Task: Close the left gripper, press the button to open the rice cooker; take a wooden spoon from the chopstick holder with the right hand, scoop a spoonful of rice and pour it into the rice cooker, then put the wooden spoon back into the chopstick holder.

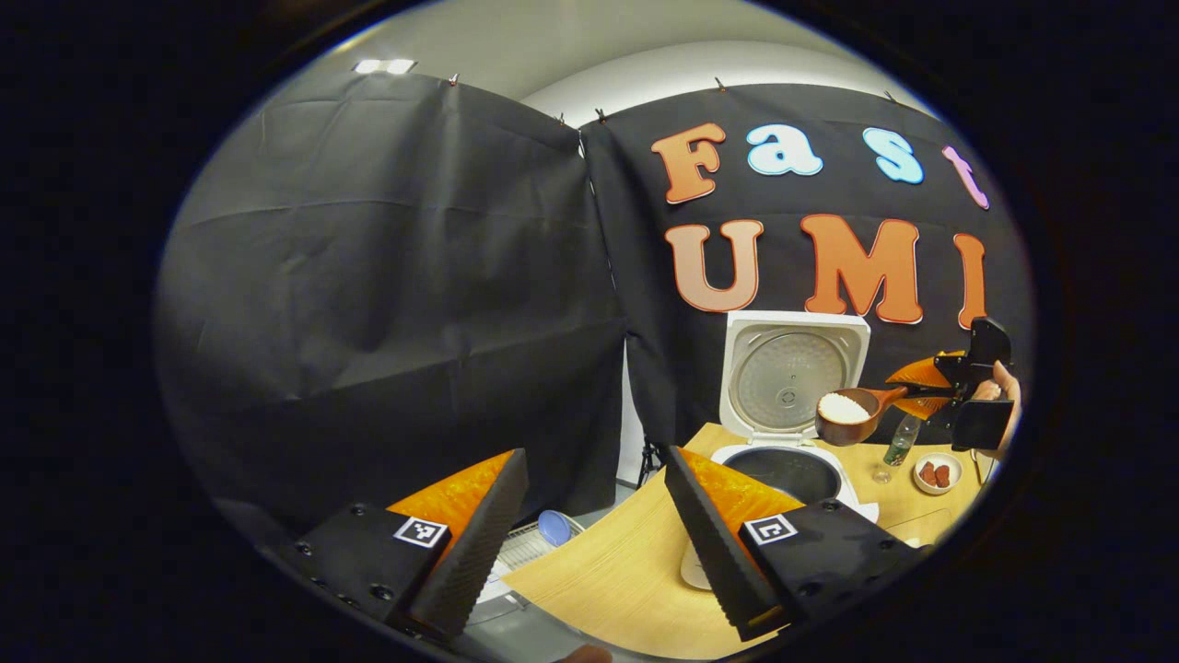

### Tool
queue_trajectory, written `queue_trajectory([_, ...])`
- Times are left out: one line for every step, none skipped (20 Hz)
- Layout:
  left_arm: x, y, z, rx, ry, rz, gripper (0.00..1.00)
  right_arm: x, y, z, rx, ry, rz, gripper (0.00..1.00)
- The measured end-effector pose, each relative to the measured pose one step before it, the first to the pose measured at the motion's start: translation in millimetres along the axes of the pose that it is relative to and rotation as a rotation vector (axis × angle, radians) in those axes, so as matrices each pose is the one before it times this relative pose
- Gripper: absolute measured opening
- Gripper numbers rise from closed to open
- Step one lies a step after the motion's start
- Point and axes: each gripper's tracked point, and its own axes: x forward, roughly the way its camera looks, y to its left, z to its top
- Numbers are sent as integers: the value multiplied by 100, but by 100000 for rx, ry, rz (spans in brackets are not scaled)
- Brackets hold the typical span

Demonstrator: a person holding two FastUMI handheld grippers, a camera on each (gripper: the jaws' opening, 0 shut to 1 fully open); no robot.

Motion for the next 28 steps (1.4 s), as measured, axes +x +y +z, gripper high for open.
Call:
queue_trajectory([270, 271, -181, -189, 600, 245, 100, 860, 248, -499, -4280, 367, -1125, 6])
queue_trajectory([139, 296, -140, -138, 534, 399, 100, 753, 139, -249, -5377, -547, -1422, 6])
queue_trajectory([179, 347, -132, -58, 232, 606, 100, 809, -240, -194, -6690, -813, -2197, 6])
queue_trajectory([186, 404, -289, 318, 499, 783, 96, 632, -281, 228, -6644, -2431, -2876, 7])
queue_trajectory([148, 342, -236, 249, 457, 643, 100, 689, -154, 56, -9093, -1487, -2899, 6])
queue_trajectory([151, 355, -296, 209, 845, 727, 100, 733, -210, 223, -8368, -1680, -2692, 7])
queue_trajectory([31, 419, -325, 101, 869, 658, 100, 603, 57, -15, -8229, -1519, -2404, 6])
queue_trajectory([145, 428, -116, -249, 551, 501, 96, 513, 173, 339, -5894, -2056, -1149, 7])
queue_trajectory([35, 410, -192, -220, 593, 416, 96, 496, 249, 104, -4777, -1424, -1162, 7])
queue_trajectory([162, 300, -249, -17, 742, 475, 96, 248, 192, 281, -3086, -1136, -813, 7])
queue_trajectory([8, 407, -194, 185, 794, 413, 96, 178, 125, 40, -2753, -760, -482, 7])
queue_trajectory([157, 189, -222, 190, 455, 249, 100, 59, 88, 217, -3107, -1037, -396, 7])
queue_trajectory([215, 180, 89, 247, 65, 146, 96, -27, 24, 317, -3249, -1427, -498, 7])
queue_trajectory([108, 83, 53, 308, 3, 8, 96, -4, 112, 233, -3975, -1044, -610, 7])
queue_trajectory([111, -88, 122, 291, -160, -302, 96, 43, 153, 14, -4086, -1091, -514, 6])
queue_trajectory([32, -175, 100, 248, -226, -340, 96, -16, 201, 138, -4674, -911, -324, 7])
queue_trajectory([91, -268, -34, 134, -151, -844, 96, -86, 188, 174, -4220, -1011, -199, 7])
queue_trajectory([101, -365, 1, 370, 99, -608, 96, -85, 388, 120, -4297, -568, 675, 7])
queue_trajectory([18, -266, 16, 326, -58, -1050, 96, 30, 382, -15, -3659, -735, 744, 7])
queue_trajectory([58, -356, 120, 364, -286, -694, 96, 4, 442, 9, -3759, -264, 794, 7])
queue_trajectory([-2, -216, -25, 271, -258, -699, 96, -84, 456, 15, -3694, -158, 738, 7])
queue_trajectory([-53, -248, 2, 273, 39, -420, 96, -192, 537, 52, -3646, -155, 1416, 7])
queue_trajectory([-79, -82, -93, -94, -122, -387, 96, -143, 559, 124, -3291, -113, 1524, 7])
queue_trajectory([77, -155, 55, -281, 248, -387, 96, -161, 627, 20, -3712, 254, 1650, 7])
queue_trajectory([95, 19, -117, -253, 193, -67, 96, -110, 496, 210, -3370, -336, 823, 7])
queue_trajectory([131, -34, 47, -217, 143, -12, 96, -135, 326, 323, -3925, -856, 815, 6])
queue_trajectory([69, 69, 70, -87, -102, 271, 96, -40, 462, 393, -3578, -874, 906, 7])
queue_trajectory([0, 59, -2, -129, 13, 143, 96, -91, 455, 365, -2971, -653, 1291, 7])
